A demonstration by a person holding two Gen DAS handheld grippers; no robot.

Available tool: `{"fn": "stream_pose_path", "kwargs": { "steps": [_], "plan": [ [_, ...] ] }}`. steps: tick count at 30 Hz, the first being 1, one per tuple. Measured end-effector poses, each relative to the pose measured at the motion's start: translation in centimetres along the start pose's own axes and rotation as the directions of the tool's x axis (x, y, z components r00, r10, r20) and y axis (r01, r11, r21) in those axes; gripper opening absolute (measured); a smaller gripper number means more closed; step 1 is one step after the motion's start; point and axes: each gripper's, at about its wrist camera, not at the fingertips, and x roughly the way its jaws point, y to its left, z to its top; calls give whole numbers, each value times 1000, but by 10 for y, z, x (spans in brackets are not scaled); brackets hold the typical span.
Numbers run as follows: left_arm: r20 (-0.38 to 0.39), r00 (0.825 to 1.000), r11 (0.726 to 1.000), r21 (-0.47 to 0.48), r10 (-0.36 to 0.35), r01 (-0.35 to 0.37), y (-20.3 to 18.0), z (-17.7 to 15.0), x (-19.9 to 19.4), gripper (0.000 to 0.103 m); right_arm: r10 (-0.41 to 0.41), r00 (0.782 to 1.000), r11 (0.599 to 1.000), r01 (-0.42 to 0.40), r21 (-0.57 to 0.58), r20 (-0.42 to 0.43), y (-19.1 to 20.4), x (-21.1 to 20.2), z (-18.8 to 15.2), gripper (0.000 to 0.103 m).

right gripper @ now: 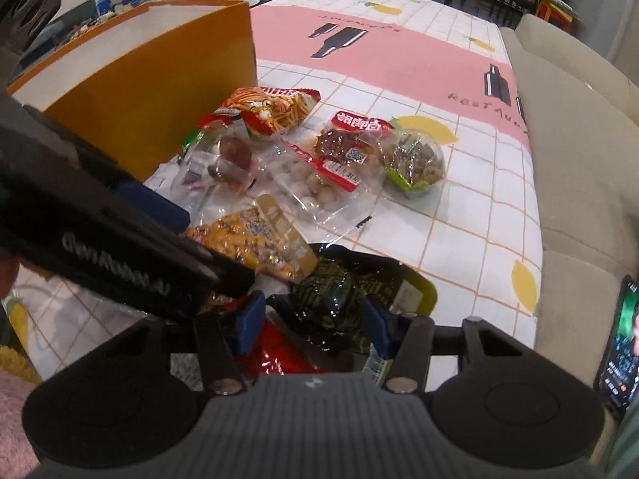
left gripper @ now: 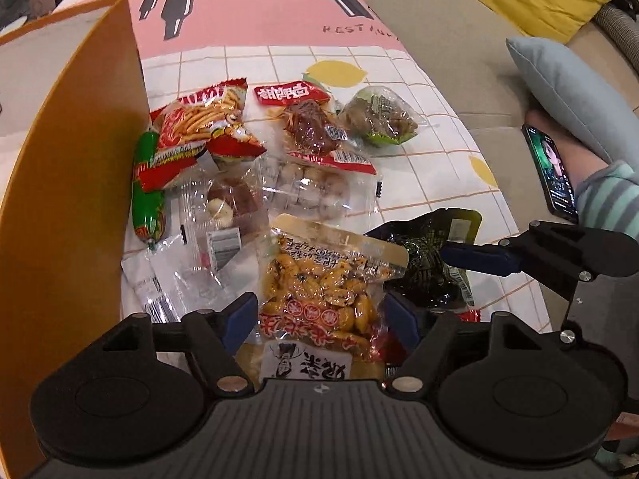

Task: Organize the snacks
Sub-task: 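Move left gripper to the peanut pack while right gripper approaches the dark green pack, then close right gripper on the dark green pack while left gripper closes on the peanut pack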

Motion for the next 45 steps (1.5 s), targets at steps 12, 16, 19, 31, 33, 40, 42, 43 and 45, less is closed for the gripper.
{"fn": "stream_pose_path", "kwargs": {
  "steps": [12, 16, 19, 31, 33, 40, 42, 43, 45],
  "plan": [
    [-69, 993, 994, 61, 92, -88, -13, 8, 13, 91, -93, 996, 990, 92, -104, -6, 14, 13, -5, 47],
    [-68, 992, 991, 90, 102, -96, -15, 6, 14, 85, -99, 995, 991, 97, -97, -11, 9, 12, -5, 37],
    [-53, 993, 987, 125, 110, -103, -18, 2, 13, 81, -95, 995, 992, 93, -84, -17, 5, 12, -5, 34],
    [12, 998, 995, 77, 63, -64, -9, -7, 0, 77, -100, 995, 991, 97, -93, -24, 4, 6, -6, 27],
    [23, 997, 995, 70, 70, -71, -9, -9, -6, 77, -101, 995, 991, 99, -89, -16, 4, 3, -6, 26],
    [66, 997, 999, 7, 35, -35, -5, -13, -33, 37, -65, 998, 998, 65, -7, 6, -1, -8, -5, 25],
    [74, 997, 1000, -12, 18, -17, -4, -13, -41, 32, -60, 998, 998, 60, 9, 14, -1, -12, -5, 24],
    [79, 997, 1000, -24, 11, -9, -4, -15, -44, 29, -58, 998, 998, 58, 13, 22, 0, -15, -6, 23],
    [75, 997, 999, -27, 25, -23, -3, -16, -46, 26, -53, 998, 998, 53, 16, 37, 1, -20, -6, 20]
  ]
}}
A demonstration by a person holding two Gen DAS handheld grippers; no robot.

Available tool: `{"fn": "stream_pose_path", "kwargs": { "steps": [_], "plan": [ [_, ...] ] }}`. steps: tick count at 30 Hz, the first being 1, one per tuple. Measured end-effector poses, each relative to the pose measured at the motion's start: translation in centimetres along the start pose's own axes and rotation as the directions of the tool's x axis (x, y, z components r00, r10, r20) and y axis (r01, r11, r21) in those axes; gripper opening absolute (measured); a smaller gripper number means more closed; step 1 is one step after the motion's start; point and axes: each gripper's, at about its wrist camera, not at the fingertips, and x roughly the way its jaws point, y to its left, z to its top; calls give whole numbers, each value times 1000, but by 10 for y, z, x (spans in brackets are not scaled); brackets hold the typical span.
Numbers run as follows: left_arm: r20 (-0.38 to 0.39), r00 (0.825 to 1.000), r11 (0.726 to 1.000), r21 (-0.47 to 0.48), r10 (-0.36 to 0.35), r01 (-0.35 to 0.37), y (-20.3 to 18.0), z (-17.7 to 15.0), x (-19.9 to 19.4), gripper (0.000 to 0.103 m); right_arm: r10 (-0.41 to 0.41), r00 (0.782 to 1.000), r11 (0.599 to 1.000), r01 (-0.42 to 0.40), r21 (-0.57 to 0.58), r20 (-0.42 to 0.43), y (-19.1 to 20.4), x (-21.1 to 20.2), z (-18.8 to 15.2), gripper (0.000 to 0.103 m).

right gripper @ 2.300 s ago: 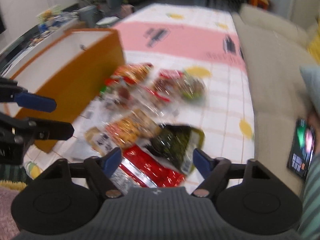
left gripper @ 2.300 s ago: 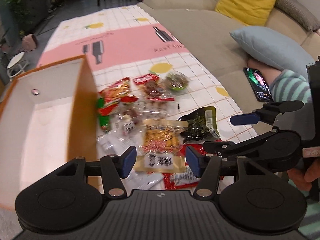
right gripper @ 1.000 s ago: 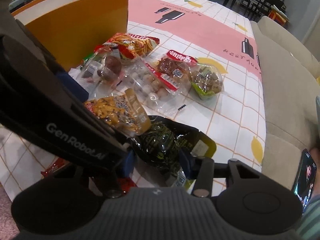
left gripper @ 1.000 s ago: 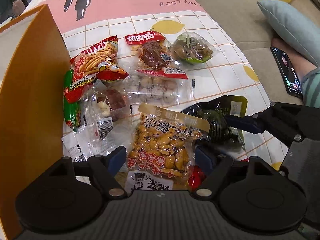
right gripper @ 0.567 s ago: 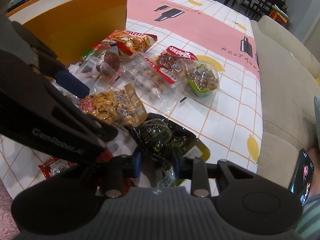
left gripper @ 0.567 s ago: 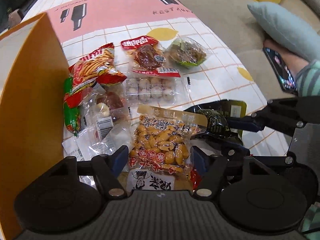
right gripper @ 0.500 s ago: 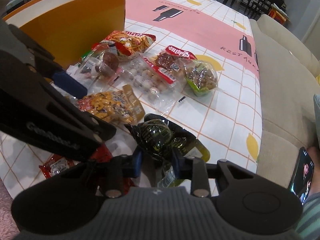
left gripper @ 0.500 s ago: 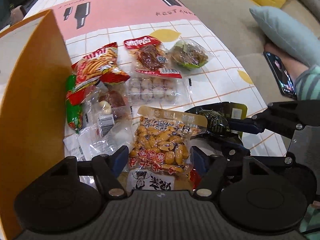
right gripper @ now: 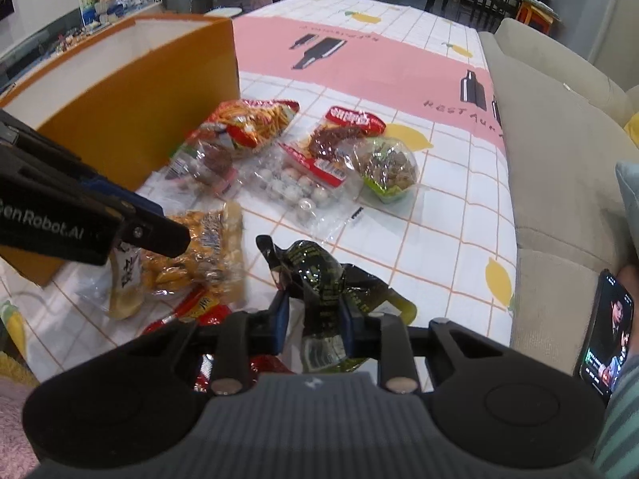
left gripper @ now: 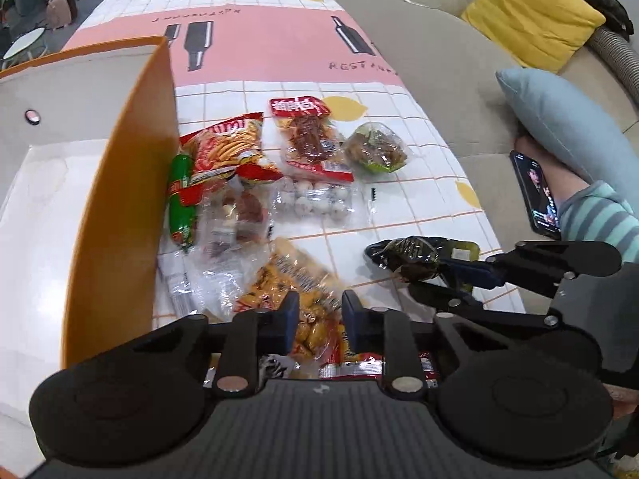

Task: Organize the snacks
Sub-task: 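Close right gripper on the dark green pack while left gripper closes on the peanut pack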

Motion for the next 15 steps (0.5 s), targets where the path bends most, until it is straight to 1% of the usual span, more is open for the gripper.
{"fn": "stream_pose_path", "kwargs": {
  "steps": [1, 2, 3, 5, 6, 7, 8, 10, 15],
  "plan": [
    [-6, 1000, 1000, 11, 16, -16, -1, -1, 1, 26, 2, 1000, 1000, -2, 2, 3, 1, -2, 0, 19],
    [-12, 1000, 999, 29, 26, -25, -2, -3, 1, 26, 3, 1000, 1000, -3, 3, 3, 2, -3, -1, 13],
    [-17, 999, 998, 57, 32, -31, -4, -5, 2, 27, 5, 1000, 1000, -5, 6, -1, 2, -2, -2, 5],
    [-9, 998, 989, 133, 58, -57, -9, -11, 4, 44, 7, 1000, 1000, -7, 20, -9, 3, 0, -3, 0],
    [9, 997, 982, 170, 77, -78, -13, -14, 5, 68, 19, 1000, 999, -19, 30, -12, 2, 0, -3, 0],
    [33, 995, 973, 208, 99, -103, -16, -16, 6, 88, 37, 999, 998, -36, 42, -18, 2, 1, -3, 0],
    [52, 992, 961, 248, 114, -123, -19, -17, 7, 90, 45, 999, 998, -44, 48, -20, 2, 2, -4, 0],
    [53, 991, 938, 318, 126, -136, -22, -19, 13, 90, 44, 999, 998, -44, 40, -21, 4, 3, -4, 0],
    [4, 990, 916, 379, 142, -133, -20, -18, 31, 90, 42, 999, 997, -40, 67, -28, -2, 5, -4, 0]
  ]
}}
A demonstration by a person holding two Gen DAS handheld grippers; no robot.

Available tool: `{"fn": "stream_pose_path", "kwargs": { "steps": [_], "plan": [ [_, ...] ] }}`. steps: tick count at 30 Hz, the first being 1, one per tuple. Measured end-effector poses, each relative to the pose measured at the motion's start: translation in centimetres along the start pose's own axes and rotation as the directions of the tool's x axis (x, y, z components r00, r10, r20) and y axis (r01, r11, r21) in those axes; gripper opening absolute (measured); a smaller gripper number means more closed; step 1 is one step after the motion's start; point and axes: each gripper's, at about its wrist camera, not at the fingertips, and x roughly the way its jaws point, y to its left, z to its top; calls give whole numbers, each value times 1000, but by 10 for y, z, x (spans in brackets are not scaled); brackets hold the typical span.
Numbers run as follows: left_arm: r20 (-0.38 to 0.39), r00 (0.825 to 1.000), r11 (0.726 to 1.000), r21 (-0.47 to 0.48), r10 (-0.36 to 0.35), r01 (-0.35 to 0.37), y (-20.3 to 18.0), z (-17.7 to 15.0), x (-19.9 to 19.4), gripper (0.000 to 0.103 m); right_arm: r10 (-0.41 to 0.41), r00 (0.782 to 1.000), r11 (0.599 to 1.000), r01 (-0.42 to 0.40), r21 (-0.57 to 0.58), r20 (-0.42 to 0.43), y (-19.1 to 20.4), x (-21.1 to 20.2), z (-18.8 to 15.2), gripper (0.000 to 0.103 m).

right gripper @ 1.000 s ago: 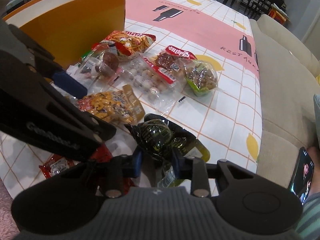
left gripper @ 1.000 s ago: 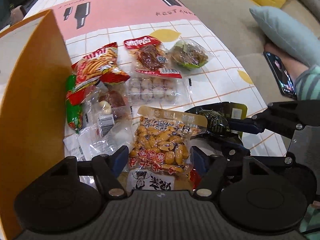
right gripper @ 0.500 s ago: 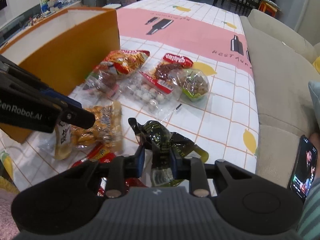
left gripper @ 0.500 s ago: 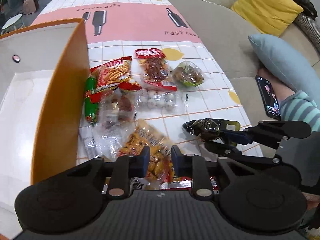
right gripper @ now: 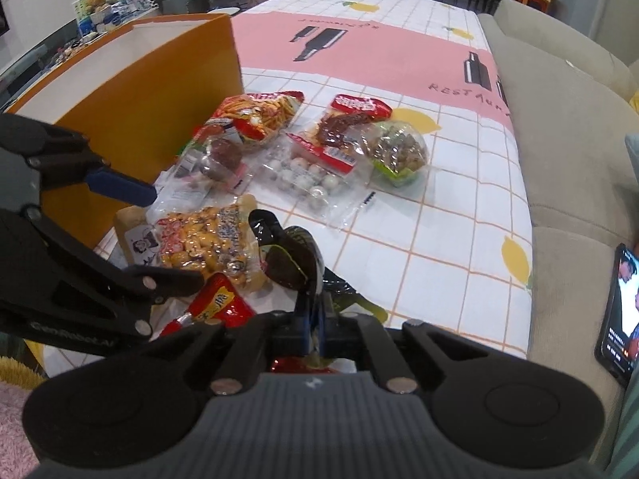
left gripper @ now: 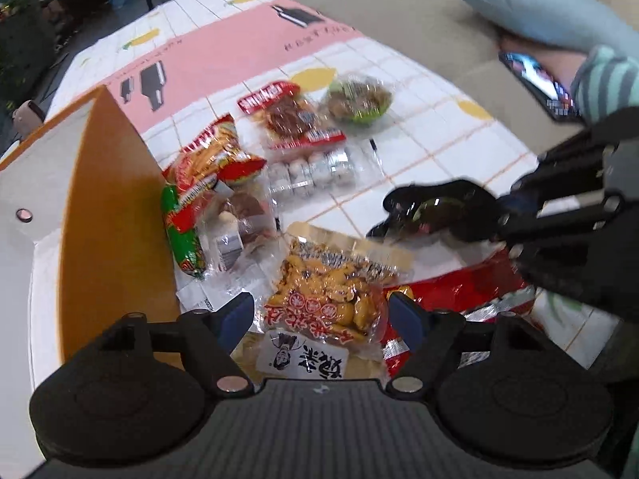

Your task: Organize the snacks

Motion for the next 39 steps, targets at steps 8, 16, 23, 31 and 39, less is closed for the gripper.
{"fn": "stream_pose_path", "kwargs": {
  "steps": [8, 16, 23, 31, 39],
  "plan": [
    [-43, 999, 1000, 30, -1, 3, 0, 0, 20, 91, 21, 1000, 1000, -21, 2, -7, 1, 4, 1, 0],
    [-17, 998, 998, -10, 55, -55, -1, 1, 15, 63, 22, 1000, 1000, -22, -4, -2, 3, 5, 3, 0],
    [25, 998, 993, -106, 60, -57, 5, 1, -9, 56, 4, 999, 1000, -4, 13, 48, 1, -8, 5, 0],
    [69, 996, 981, -192, 48, -34, 7, 2, -35, 33, 0, 996, 1000, -1, 6, 86, 7, -20, 7, 0],
    [106, 994, 970, -242, 28, -2, 15, -2, -52, 0, 19, 992, 1000, -19, 2, 126, 18, -34, 13, 0]
  ]
}}
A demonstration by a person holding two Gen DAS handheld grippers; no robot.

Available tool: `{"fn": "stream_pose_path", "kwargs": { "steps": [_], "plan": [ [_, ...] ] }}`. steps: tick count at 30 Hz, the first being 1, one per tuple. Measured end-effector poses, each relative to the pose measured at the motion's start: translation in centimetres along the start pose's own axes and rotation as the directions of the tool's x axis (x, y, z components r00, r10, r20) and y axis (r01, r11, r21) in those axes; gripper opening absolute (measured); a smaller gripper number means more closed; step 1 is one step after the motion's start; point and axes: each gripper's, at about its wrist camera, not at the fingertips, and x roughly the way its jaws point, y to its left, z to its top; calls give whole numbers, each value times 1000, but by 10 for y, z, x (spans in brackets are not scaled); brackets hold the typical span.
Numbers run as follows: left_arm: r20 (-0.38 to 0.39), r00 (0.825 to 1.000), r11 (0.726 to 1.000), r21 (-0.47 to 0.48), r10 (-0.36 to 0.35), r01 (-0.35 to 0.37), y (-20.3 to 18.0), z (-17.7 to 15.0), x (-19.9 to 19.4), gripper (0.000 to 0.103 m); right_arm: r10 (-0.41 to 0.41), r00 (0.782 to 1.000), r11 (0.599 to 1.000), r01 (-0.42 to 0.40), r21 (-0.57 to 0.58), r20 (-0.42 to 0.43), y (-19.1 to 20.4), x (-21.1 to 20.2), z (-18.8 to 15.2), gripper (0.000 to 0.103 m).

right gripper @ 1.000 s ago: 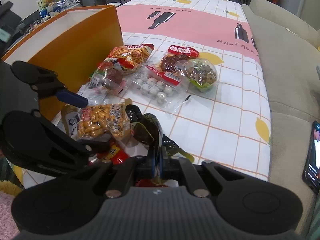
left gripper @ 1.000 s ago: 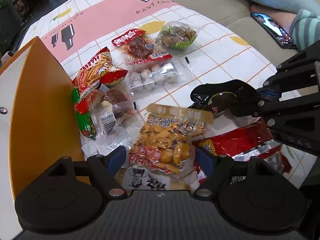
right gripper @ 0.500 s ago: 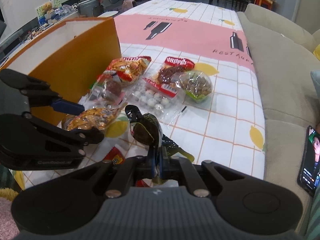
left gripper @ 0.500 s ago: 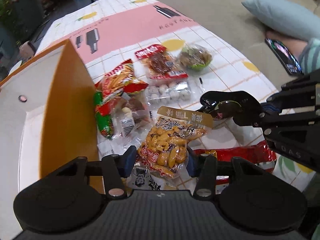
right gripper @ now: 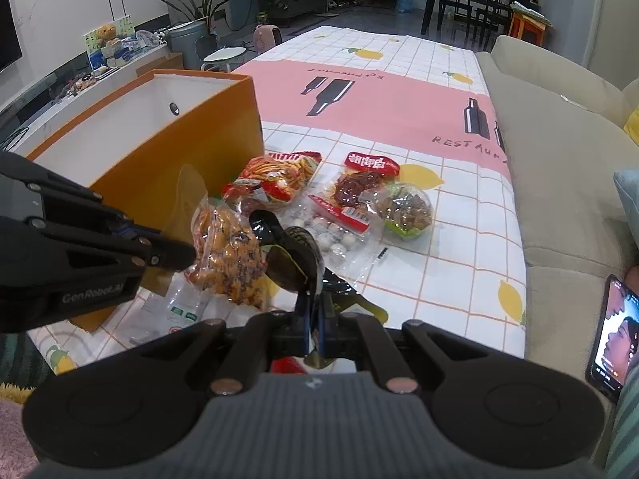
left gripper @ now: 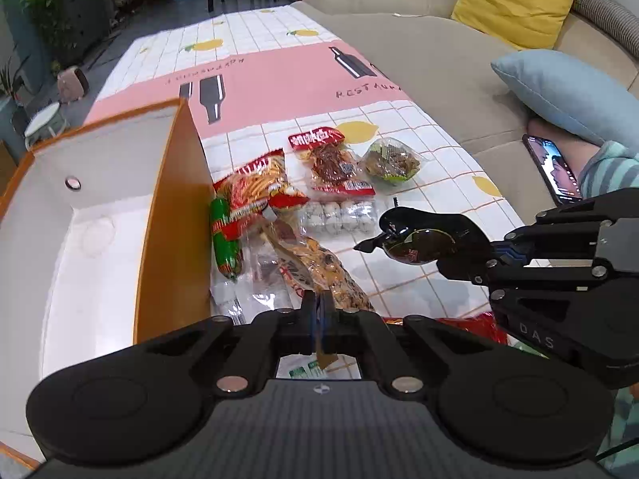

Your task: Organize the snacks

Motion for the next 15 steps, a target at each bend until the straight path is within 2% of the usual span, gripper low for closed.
{"fn": "stream_pose_path", "kwargs": {
  "steps": [3, 13, 15],
  "plan": [
    [-11, 1000, 999, -39, -23, 23, 7, -5, 4, 0, 23, 1000, 999, -23, 22, -12, 1, 2, -1, 0],
    [-20, 993, 978, -176, -116, 111, 27, -14, 19, 17, 71, 996, 996, -68, 60, -57, 3, 24, -7, 0],
    [-16, 992, 974, -189, -128, 123, 27, -15, 21, 17, 83, 995, 994, -78, 76, -61, 0, 27, -7, 0]
  ]
}}
